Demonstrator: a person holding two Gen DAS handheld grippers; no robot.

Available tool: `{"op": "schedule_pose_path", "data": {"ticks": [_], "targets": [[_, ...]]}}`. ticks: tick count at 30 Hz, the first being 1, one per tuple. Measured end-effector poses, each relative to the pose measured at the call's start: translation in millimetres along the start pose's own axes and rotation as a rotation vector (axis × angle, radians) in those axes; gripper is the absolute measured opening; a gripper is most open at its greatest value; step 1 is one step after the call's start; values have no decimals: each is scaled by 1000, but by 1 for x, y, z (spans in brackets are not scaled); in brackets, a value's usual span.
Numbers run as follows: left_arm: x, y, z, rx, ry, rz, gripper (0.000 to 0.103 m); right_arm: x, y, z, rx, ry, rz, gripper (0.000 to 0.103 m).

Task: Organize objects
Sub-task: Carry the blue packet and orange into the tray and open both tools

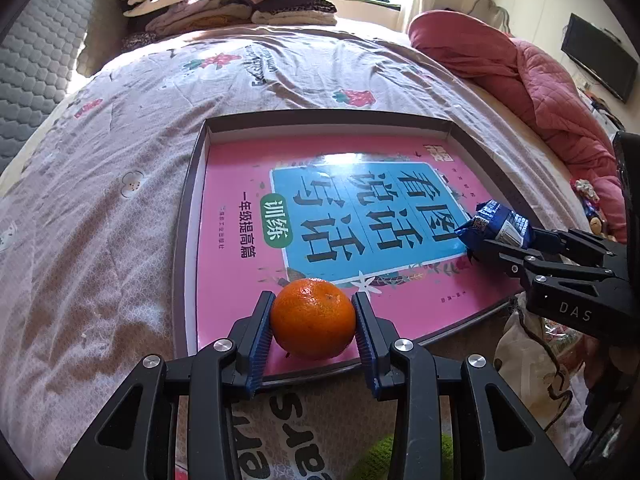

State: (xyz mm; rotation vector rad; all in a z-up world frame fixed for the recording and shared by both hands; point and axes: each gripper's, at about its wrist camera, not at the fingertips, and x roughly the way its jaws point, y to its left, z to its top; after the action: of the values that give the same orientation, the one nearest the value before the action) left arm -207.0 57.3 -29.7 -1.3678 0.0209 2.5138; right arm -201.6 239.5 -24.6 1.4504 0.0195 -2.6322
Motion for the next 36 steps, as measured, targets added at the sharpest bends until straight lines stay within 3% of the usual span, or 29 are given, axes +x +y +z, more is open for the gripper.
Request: {"op": "schedule_pose_path", "data": {"ticks": [13,22,31,36], "targets": [[-2,-1,2,-1,7,-3,40,-1,-3,2,15,29,-12,56],[-6,-3,3,0,7,-2,47,-4,-9,-1,48,23,-14,56],[-10,-4,4,-2,0,-2,55,2,-8,-1,31,51,-70,58],[-15,-4,4,-7,-16,-10,63,-7,-7,1,24,13,-103,61]]}}
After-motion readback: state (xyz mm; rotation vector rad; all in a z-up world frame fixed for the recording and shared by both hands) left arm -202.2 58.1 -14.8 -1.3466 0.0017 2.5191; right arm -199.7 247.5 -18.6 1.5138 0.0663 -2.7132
